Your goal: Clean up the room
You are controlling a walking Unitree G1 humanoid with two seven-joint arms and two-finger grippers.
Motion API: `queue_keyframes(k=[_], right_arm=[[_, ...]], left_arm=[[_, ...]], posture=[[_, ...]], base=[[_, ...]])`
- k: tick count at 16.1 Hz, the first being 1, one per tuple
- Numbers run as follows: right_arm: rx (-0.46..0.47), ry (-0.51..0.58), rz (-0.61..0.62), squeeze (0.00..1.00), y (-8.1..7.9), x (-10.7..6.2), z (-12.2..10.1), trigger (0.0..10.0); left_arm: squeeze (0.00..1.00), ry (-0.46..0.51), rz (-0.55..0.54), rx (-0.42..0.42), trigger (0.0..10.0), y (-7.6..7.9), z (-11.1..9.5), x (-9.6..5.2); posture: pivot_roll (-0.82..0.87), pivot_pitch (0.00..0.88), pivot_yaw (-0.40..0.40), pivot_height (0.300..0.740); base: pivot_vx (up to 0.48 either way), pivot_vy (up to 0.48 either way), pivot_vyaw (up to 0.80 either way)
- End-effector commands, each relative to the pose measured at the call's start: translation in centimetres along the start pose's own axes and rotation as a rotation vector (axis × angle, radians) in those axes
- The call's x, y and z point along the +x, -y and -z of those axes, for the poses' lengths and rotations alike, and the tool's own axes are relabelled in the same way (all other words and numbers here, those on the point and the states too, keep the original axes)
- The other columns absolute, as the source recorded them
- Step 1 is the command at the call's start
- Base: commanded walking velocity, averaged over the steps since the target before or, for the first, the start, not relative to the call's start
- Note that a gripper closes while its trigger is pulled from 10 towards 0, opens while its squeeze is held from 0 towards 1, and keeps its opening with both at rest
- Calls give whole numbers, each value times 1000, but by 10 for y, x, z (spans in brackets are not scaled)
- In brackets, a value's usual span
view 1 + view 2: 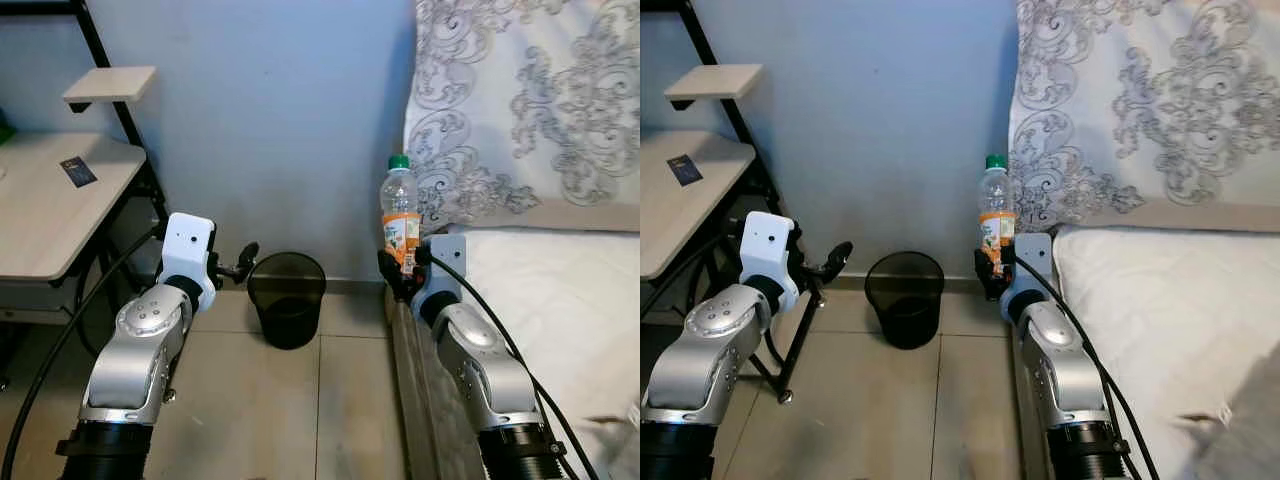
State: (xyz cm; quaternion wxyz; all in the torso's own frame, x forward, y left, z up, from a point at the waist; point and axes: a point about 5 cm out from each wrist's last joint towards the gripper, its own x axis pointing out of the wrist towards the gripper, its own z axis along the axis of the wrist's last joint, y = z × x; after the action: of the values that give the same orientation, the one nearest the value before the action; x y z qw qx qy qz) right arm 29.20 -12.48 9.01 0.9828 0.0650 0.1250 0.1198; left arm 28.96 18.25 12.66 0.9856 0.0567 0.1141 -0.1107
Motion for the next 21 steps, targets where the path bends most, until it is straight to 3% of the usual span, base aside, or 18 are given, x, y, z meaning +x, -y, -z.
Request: queue_keyframes(k=[1, 6, 8, 16, 17, 18, 19, 20, 21], right_arm=[[10, 8, -7, 0, -2, 0, -3, 10000], [-21, 8, -34, 0, -4, -1, -3, 10000], [-17, 9, -33, 0, -5, -1, -3, 10000], [65, 0, -61, 0, -7, -1, -5, 10000], [87, 17, -64, 0, -7, -2, -7, 4353], [92, 24, -72, 0, -7, -3, -9, 0], [80, 16, -75, 0, -7, -3, -9, 0], [69, 9, -80, 0, -8, -2, -8, 10000], [63, 3, -89, 0, -8, -2, -8, 10000]], left_arm=[[0, 0, 1, 0, 10000, 0, -1, -1], [0, -5, 9, 16, 10000, 1, 0, -1], [0, -4, 10, 19, 10000, 1, 0, -1], [0, -5, 16, 30, 10000, 1, -1, -1], [0, -5, 16, 30, 10000, 1, -1, -1], [0, -6, 15, 31, 10000, 1, -1, -1], [0, -6, 15, 32, 10000, 1, -1, -1], [0, -7, 16, 34, 10000, 1, -1, -1], [0, -9, 19, 39, 10000, 1, -1, -1]], posture=[[102, 0, 23, 740], [104, 0, 21, 740], [104, 0, 20, 740], [105, 0, 21, 740], [106, 0, 20, 740], [105, 0, 19, 740], [104, 0, 19, 740], [104, 0, 19, 740], [104, 0, 19, 740]], base=[[341, 0, 0], [335, 0, 0], [336, 0, 788], [335, 0, 0], [337, 0, 0], [337, 0, 0], [337, 0, 0], [337, 0, 0], [337, 0, 0]])
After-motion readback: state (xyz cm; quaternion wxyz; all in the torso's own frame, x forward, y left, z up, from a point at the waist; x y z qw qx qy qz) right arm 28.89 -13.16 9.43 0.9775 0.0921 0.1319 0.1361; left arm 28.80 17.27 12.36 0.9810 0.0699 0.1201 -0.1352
